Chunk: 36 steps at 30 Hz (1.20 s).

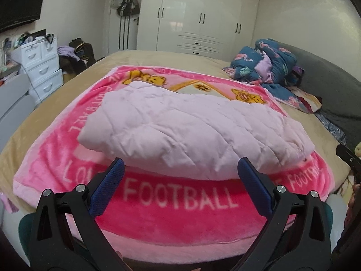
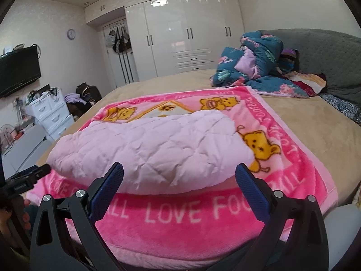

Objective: Fold large clothes

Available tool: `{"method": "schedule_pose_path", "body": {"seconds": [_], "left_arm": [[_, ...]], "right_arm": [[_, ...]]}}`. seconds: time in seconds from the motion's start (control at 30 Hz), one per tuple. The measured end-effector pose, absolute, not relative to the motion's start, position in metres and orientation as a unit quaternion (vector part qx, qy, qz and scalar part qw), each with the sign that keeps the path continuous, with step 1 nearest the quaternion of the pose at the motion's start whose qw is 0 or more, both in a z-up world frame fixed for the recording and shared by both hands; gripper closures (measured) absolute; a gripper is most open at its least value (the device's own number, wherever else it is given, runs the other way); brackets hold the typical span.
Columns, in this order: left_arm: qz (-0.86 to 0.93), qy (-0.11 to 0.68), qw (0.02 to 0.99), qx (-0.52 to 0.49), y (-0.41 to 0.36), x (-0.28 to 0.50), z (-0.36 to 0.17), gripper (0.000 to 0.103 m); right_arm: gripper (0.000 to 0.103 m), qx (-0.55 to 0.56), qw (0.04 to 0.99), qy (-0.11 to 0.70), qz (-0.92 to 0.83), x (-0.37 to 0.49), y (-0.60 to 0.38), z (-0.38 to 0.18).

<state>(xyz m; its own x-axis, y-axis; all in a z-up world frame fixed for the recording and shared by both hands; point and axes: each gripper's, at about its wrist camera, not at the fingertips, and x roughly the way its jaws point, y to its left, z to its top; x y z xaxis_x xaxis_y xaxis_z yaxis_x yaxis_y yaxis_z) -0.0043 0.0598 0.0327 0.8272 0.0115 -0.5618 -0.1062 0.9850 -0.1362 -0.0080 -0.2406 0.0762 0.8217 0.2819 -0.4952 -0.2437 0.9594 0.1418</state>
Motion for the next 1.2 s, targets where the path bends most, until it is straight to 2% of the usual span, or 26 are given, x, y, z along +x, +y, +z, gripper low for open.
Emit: {"method": "schedule_pose_path", "body": {"seconds": [0.77,1.2], "left_arm": [[0.001,0.295,0.954,-0.06,0.026,-0.013,0.018,0.009],[0.001,0.303,0.951,-0.059,0.024,-0.012,0.014,0.009]], "right_arm": [[0.004,0.004,0.931,0.321,0.173,-0.028,-0.198,0.033],[0.004,0.01,0.937,0.309,0.164,-0.026,-0.206,0.039]]}}
